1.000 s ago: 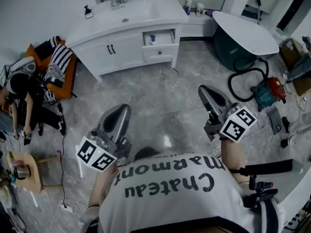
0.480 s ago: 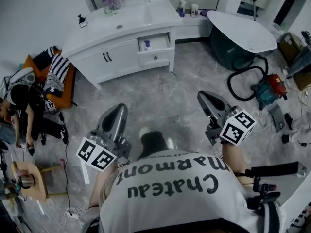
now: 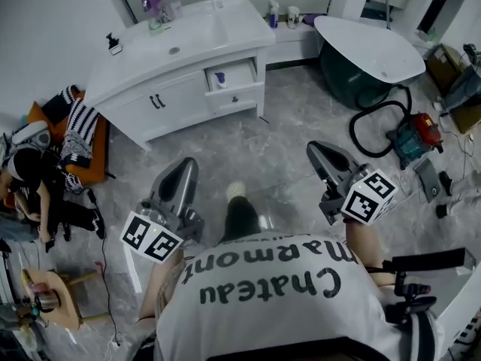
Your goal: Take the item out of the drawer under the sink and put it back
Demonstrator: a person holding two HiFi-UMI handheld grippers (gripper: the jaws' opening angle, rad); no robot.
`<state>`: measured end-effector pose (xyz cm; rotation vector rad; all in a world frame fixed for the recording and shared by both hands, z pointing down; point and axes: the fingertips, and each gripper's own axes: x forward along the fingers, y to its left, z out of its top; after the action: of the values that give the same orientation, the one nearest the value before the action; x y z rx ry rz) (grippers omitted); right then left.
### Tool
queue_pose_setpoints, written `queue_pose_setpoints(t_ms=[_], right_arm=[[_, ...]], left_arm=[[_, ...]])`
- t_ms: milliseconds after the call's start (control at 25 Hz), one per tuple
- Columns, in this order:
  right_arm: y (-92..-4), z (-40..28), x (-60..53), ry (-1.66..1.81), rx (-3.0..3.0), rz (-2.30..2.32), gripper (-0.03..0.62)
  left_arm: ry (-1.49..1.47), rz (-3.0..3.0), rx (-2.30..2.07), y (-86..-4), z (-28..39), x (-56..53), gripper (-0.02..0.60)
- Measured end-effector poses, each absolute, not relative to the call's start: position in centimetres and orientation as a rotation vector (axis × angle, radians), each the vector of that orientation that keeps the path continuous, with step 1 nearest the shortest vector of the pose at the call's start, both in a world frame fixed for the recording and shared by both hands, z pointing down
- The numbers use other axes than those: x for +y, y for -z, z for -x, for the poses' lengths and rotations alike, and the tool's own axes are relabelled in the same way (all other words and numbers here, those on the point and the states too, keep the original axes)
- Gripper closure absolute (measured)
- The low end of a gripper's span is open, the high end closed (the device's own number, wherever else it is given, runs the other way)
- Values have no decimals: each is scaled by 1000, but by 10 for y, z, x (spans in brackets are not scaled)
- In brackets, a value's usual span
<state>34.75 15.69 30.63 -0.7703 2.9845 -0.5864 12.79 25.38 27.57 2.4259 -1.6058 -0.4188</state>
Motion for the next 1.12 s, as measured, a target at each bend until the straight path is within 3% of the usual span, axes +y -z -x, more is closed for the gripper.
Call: queue_pose_setpoints(t_ms=[1120], right_arm=[[-282, -139, -98, 523, 3007, 806, 583]], left_arm=[[409, -2512, -1523, -269, 65, -12, 572]])
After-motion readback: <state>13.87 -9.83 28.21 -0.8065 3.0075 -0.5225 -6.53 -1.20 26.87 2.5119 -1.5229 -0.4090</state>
